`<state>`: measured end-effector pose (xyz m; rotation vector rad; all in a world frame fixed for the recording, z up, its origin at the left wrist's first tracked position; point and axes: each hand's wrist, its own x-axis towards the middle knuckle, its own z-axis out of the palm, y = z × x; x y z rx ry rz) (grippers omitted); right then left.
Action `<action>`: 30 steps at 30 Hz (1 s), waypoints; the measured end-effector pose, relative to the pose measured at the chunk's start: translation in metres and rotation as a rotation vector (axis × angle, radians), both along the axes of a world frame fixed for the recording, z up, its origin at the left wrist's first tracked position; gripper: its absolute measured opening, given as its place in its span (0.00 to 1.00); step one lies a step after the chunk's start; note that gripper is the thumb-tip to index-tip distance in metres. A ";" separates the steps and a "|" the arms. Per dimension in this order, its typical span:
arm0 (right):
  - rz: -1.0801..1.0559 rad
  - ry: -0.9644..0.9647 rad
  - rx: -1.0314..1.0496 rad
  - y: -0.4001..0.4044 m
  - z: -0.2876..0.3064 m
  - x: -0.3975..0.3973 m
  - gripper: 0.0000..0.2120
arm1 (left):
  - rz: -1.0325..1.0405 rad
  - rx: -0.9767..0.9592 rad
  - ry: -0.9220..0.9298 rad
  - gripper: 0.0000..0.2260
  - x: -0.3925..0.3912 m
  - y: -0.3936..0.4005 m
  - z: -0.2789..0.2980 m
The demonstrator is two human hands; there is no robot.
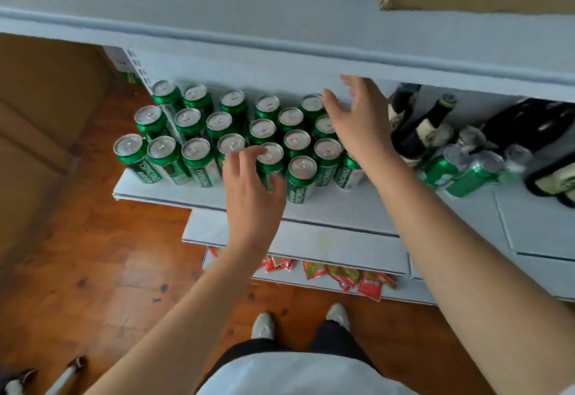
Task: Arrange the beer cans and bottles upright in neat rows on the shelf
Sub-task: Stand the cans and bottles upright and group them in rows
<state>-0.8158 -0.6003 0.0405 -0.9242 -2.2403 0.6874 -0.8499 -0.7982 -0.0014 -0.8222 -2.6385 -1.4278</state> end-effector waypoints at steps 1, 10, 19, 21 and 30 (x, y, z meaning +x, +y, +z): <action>-0.059 0.056 0.018 0.005 0.004 0.028 0.23 | -0.093 0.025 0.034 0.17 0.014 0.019 0.007; -0.542 0.279 0.028 0.085 0.010 0.350 0.23 | -0.870 -0.005 0.073 0.20 0.260 0.171 0.017; -0.819 0.209 -0.038 0.185 0.024 0.679 0.26 | -1.138 -0.119 -0.127 0.21 0.536 0.314 -0.005; -0.834 0.178 -0.051 0.210 0.023 0.724 0.27 | -1.148 -0.125 -0.153 0.20 0.575 0.341 -0.010; -0.844 0.076 -0.134 0.348 -0.030 0.843 0.30 | -1.135 -0.145 -0.182 0.19 0.673 0.500 -0.041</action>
